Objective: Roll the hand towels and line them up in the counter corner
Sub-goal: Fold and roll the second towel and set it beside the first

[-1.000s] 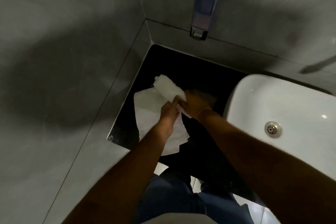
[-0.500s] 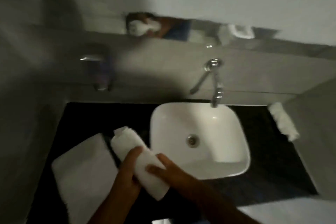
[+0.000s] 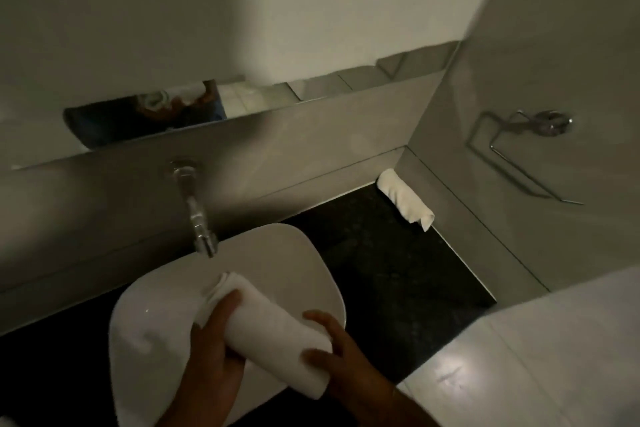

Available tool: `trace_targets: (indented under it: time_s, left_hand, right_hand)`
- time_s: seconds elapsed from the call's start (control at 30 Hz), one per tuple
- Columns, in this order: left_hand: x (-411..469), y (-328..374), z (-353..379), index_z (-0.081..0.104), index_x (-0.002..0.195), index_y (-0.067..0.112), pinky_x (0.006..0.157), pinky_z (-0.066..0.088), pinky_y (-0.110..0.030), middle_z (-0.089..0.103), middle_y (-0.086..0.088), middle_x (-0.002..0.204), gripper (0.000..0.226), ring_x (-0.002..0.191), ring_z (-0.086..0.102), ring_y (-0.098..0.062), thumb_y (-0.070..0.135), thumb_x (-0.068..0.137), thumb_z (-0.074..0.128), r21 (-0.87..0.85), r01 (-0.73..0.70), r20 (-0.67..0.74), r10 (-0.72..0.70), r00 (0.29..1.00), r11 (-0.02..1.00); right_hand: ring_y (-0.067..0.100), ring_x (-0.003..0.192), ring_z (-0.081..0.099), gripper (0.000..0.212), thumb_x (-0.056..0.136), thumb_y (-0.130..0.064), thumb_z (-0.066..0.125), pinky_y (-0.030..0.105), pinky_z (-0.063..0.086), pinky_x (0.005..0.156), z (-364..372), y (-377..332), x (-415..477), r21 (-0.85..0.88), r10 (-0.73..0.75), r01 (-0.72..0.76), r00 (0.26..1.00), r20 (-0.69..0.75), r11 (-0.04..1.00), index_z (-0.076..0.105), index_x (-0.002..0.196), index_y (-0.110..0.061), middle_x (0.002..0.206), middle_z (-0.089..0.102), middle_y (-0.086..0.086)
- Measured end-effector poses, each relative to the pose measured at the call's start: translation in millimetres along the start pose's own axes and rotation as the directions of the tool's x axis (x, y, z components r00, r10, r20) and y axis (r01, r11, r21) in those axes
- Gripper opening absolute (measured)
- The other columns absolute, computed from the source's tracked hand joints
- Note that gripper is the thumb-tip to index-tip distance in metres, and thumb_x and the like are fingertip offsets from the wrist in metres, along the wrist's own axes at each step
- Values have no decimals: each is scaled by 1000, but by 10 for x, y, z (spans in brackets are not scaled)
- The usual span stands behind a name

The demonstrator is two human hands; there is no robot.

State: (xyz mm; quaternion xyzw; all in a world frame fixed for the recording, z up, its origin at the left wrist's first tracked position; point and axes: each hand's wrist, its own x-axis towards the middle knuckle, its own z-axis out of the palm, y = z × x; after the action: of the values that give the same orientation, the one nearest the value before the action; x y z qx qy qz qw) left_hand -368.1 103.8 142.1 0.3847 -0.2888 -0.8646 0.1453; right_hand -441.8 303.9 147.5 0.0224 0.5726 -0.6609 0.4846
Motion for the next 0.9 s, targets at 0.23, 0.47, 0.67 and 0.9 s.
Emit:
trace_targets:
  time_s: [0.23, 0.47, 0.67, 0.9]
  left_hand:
    - [638, -739, 1458, 66, 133, 25, 83, 58, -38, 73, -1, 128, 84, 111, 72, -23, 55, 58, 90, 187, 44, -67, -31, 997, 981]
    - [917, -1149, 2095, 43, 150, 30, 96, 48, -35, 73, 4, 123, 68, 124, 62, -18, 28, 86, 67, 357, -52, -19, 63, 998, 933]
    - [808, -1277, 1712, 50, 145, 31, 102, 46, -46, 69, -13, 133, 48, 126, 62, -28, 17, 100, 55, 373, 53, -203, 26, 979, 926]
    - [712, -1285, 1435, 53, 137, 38, 100, 45, -47, 70, -6, 118, 40, 104, 66, -28, 14, 108, 40, 286, 255, -436, -111, 893, 924]
  right_hand:
    - [24, 106, 71, 62, 64, -23, 92, 43, 63, 83, -1293, -494, 162, -8, -165, 166, 970, -178, 986, 69, 120, -35, 119, 71, -4]
    - [27, 107, 69, 61, 79, -13, 85, 33, 63, 74, -2510, -956, 1075, 332, -30, 185, 906, -422, 925, 62, 134, -26, 129, 66, 7]
    - [35, 127, 57, 67, 84, -10, 81, 49, 50, 107, -3034, -1375, 2031, 467, 33, 247, 858, -513, 849, 52, 143, -23, 143, 56, 10]
    - [37, 138, 46, 83, 88, -7, 77, 50, 45, 111, -3031, -1478, 2483, 683, 216, 352, 771, -599, 640, 32, 157, -16, 156, 40, 15]
